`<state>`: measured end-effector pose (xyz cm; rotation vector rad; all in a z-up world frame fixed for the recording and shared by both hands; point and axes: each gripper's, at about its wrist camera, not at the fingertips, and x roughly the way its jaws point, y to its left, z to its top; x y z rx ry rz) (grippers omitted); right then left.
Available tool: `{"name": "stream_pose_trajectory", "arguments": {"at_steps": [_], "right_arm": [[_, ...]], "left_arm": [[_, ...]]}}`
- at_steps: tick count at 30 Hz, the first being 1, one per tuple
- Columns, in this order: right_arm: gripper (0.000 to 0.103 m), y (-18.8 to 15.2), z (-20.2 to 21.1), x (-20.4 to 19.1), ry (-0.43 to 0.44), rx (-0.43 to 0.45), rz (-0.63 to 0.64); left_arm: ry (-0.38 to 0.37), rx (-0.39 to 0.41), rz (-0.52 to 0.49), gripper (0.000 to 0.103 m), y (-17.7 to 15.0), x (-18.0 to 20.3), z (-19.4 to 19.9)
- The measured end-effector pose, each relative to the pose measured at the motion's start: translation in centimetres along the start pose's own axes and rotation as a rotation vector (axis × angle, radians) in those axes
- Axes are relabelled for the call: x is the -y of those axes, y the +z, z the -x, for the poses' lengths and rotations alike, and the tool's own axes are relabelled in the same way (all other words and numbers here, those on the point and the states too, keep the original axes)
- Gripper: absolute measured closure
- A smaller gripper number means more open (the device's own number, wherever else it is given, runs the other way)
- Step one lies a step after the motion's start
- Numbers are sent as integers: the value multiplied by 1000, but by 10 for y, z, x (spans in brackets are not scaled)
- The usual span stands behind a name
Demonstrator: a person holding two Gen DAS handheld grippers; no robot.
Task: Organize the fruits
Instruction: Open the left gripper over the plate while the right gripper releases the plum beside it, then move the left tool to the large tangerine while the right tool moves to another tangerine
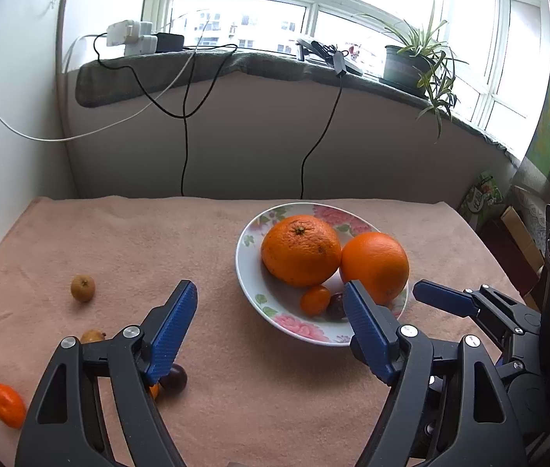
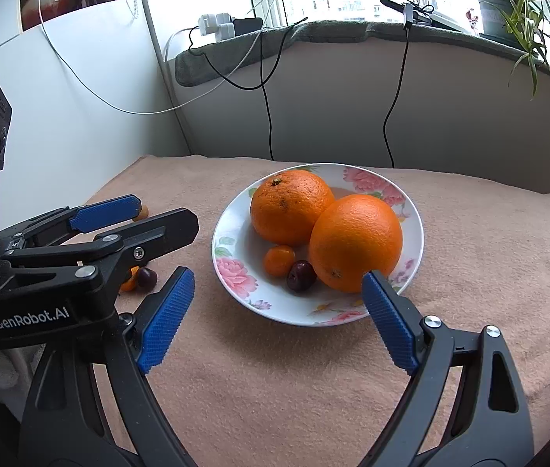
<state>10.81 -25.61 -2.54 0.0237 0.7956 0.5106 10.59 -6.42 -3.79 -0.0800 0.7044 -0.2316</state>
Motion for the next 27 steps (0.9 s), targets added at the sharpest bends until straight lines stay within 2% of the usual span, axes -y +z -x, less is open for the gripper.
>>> {"name": "stream_pose_trajectory", "arguments": {"at_steps": [17,27], "right_arm": [[13,5,4,-30,47,10,55],[13,4,-7,-70,117,-1,162]], "left_arm": [[43,38,18,25,-10,-21,32],[146,51,78,25,-31,-65,62]]}}
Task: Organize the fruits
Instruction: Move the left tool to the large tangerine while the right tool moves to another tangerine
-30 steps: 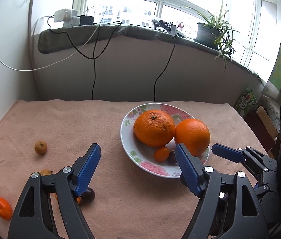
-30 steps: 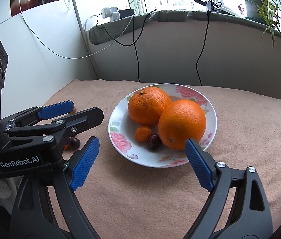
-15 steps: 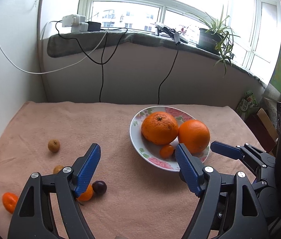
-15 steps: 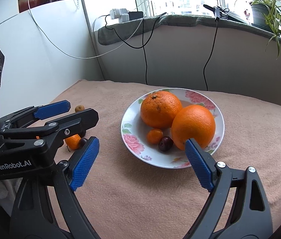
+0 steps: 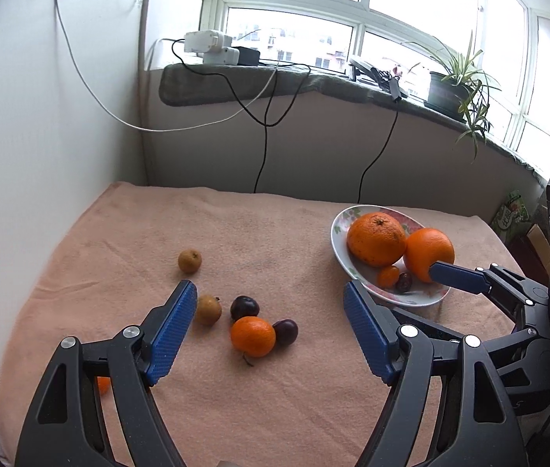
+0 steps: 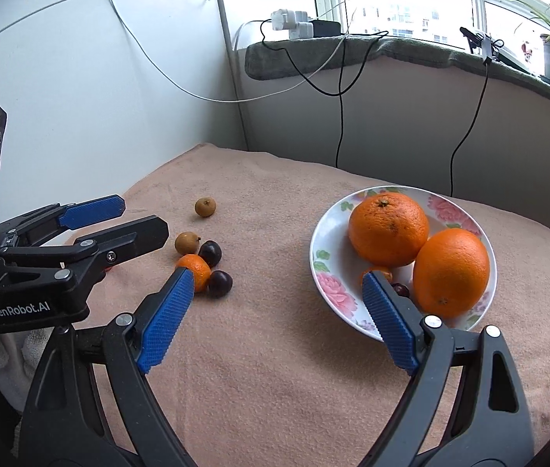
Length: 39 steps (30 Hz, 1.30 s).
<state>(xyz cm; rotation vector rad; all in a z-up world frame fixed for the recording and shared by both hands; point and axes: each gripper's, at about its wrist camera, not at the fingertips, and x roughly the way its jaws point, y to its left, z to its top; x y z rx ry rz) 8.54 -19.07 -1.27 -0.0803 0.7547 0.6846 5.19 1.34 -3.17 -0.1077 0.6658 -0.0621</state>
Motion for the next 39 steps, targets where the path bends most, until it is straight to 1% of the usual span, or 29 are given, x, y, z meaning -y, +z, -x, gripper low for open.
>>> {"name": "stream_pose_trajectory", "arguments": {"at_steps": [6,12,14,15,17,18,21,23,26,28,32,33,35,39], "right_arm": [[13,3,-16,-21,46,-29,64],[13,3,-38,-30,104,-78,73],[14,3,-46,-32,113,-95,72],[15,2,-49,-33,117,-102,71],[23,2,-55,-36,130,-113,74],[23,2,-58,-39,137,-118,81],[28,2,-67,-49,147,-132,118],[35,4,-72,-56,151,-143,149],[40,7,-81,-64,164,-158,185],[41,8,-86,-68,167,-165,207],[42,11,-96,-71,166,-184,226],[44,11,-98,-71,166,-190,229],[52,11,-103,-71,166,-206,237],[53,9,-110,-72,164,-226,252]], "left_arm": [[58,-12,55,25,-14,-38,13],[86,-51,125,26,-36,-69,16],[101,-61,146,28,-42,-78,17],[106,-65,157,29,-45,-83,17],[115,-76,181,32,-51,-92,15],[118,-80,193,33,-52,-96,15],[127,-84,218,34,-56,-105,14],[125,-86,227,35,-59,-110,14],[120,-94,241,37,-61,-116,11],[121,-101,254,40,-62,-121,7],[112,-115,282,42,-64,-130,1],[113,-117,283,43,-65,-131,-1],[114,-123,281,45,-66,-131,-4],[112,-132,277,48,-67,-132,-8]]}}
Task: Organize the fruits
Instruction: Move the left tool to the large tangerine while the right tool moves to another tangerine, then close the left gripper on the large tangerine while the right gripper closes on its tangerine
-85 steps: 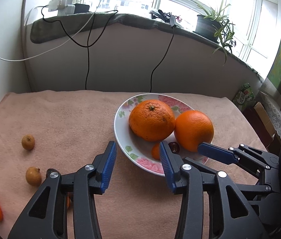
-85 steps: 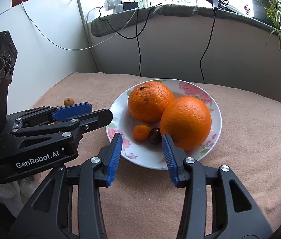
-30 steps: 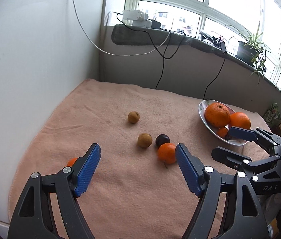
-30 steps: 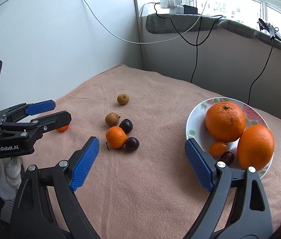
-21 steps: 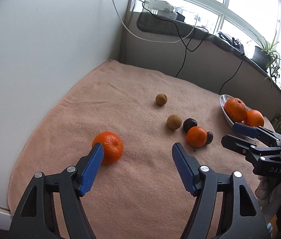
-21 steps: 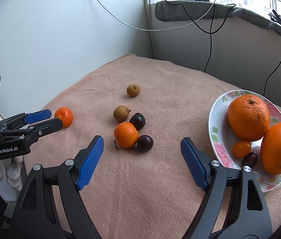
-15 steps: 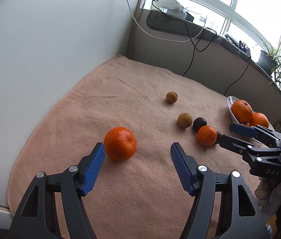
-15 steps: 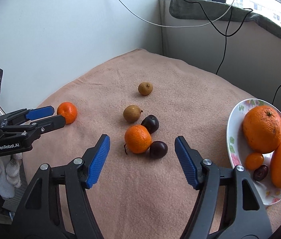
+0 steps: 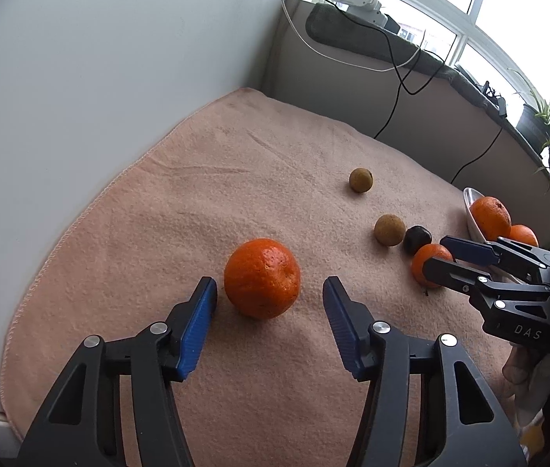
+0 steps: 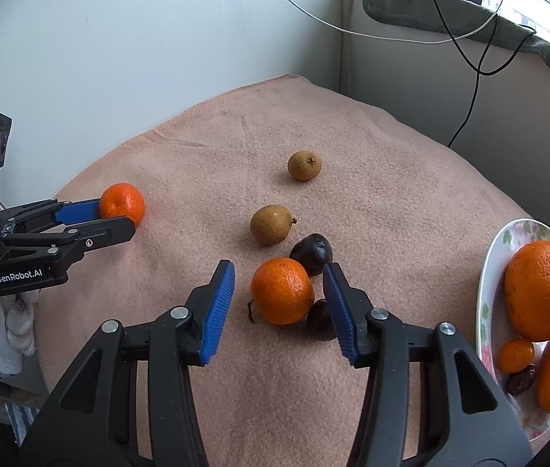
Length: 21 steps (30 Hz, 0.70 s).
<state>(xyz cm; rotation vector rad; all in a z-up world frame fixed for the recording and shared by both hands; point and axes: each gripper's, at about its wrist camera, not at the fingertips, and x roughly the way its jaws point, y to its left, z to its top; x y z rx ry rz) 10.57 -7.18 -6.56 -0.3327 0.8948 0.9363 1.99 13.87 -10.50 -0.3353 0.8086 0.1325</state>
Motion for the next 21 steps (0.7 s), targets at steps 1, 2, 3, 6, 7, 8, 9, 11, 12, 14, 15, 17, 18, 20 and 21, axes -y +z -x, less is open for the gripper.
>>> {"name": "stream_pose_trajectory", "arguments": {"at_steps": [1,2,3,6,7,8,9,11,12,14,15,17,18,20,21], "right_arm": [[53,0,-1,-1,-5,-4,7],[54,-1,-2,-2,-13,-6,15],[55,-1,-3,-3,-22,-8,25],[62,-1,-5,-3,-32,-12,39],[65,-1,-5,-3,-34,-13,41],[67,-2,-5,-3,-32,-14,44],[67,-1,-5,-2,-25,-16,44],[68,-2,-5,-3,-28,-15,48],[68,-2,-4,-3,-29,-14,48],[68,-2,-4,-3,-30,-10,46],[68,-3,-4,-3,-28,-7,42],[68,-3,-2,-2,-20,-1,30],[69,-4,-1,-1,-16,3,24],[69,-4,2,0,-11,13,15],[69,-5,3,0,-11,19,13]], "left_arm": [[-1,-1,0,48,0,0,-1],[-1,-2,-1,48,0,0,-2],[-1,-3,-1,49,1,-1,-3],[-3,-6,-4,51,1,-1,-4],[-3,-8,-6,52,1,0,-4],[-2,-10,-7,55,1,0,-4],[0,-11,-8,57,1,0,-5],[3,-10,-3,61,1,-1,-5],[4,-9,0,65,1,-2,-5],[-2,-7,6,65,1,-4,-5],[-4,-5,7,66,1,-4,-5],[-3,-3,3,66,0,-3,-5],[-2,-1,2,66,0,-3,-4],[-3,2,4,66,0,-3,-3],[-5,4,5,66,0,-3,-3]]}}
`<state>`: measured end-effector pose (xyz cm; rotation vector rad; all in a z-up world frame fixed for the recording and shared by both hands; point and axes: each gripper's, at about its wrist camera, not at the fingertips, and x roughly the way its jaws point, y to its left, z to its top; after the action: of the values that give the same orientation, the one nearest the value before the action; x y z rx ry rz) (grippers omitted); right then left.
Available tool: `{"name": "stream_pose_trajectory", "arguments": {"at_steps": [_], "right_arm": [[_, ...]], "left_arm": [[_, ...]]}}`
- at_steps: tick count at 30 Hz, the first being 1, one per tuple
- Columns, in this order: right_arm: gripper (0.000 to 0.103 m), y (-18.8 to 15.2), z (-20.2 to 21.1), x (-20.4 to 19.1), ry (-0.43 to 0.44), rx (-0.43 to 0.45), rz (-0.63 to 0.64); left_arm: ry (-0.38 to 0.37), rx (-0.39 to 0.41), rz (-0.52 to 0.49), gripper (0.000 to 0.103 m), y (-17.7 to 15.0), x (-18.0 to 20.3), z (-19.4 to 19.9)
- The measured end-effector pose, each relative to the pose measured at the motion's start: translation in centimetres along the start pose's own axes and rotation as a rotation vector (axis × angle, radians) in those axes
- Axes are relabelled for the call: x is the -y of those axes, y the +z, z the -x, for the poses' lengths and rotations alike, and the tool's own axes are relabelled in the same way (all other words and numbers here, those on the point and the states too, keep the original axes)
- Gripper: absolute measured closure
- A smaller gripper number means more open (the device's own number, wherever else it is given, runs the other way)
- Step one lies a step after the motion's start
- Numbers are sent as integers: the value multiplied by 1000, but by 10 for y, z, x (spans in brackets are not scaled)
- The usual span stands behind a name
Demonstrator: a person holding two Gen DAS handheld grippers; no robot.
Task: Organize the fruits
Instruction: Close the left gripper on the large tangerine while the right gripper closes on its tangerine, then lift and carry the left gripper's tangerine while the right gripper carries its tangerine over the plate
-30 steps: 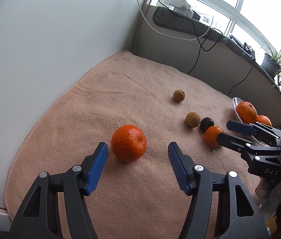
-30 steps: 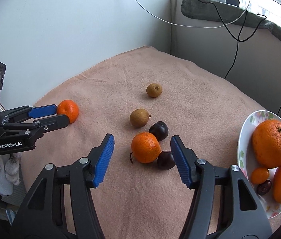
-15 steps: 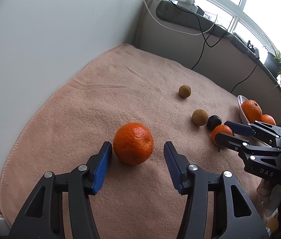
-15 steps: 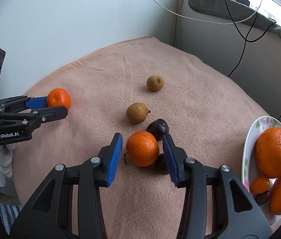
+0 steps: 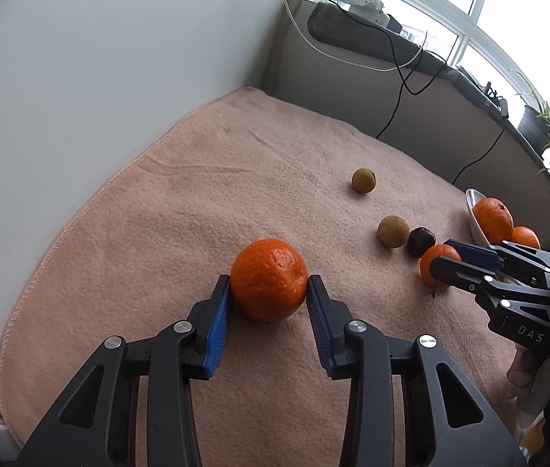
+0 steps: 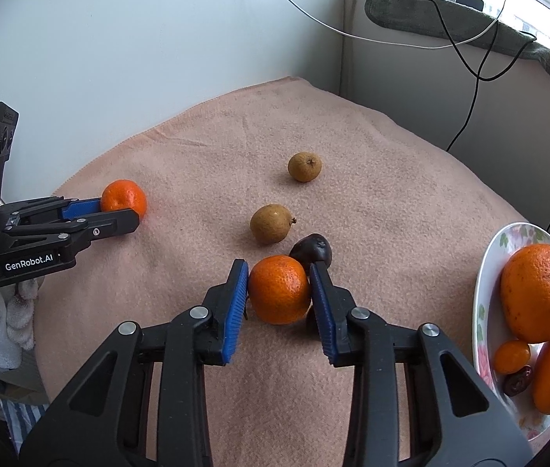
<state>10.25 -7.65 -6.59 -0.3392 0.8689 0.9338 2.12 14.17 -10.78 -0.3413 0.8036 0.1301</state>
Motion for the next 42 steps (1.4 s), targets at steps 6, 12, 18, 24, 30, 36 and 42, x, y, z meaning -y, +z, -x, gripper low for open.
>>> {"name": "stream_pose_trajectory", "arguments": {"at_steps": [6,12,18,24,30,36,42], "right_arm": [[69,1,12,6,7,32,-33],[69,1,28,12,4,68,-61],[69,-1,50,24,-16,113,-98],[69,-5,75,44,-49,162,-142],[69,-10,95,67,-86,196,-180],[69,-17,114,94,-128,225,-218],[69,-24,129,121,-168,244,-254]], "left_arm": [[-10,18,-6,66,1,6,8],[-35,40,-29,66,6,21,16],[-62,59,-64,66,14,41,19],[-100,68,-99,66,22,65,18],[-142,76,-137,66,30,93,14],[-186,79,-178,66,36,123,11],[-226,73,-216,66,40,153,3]]}}
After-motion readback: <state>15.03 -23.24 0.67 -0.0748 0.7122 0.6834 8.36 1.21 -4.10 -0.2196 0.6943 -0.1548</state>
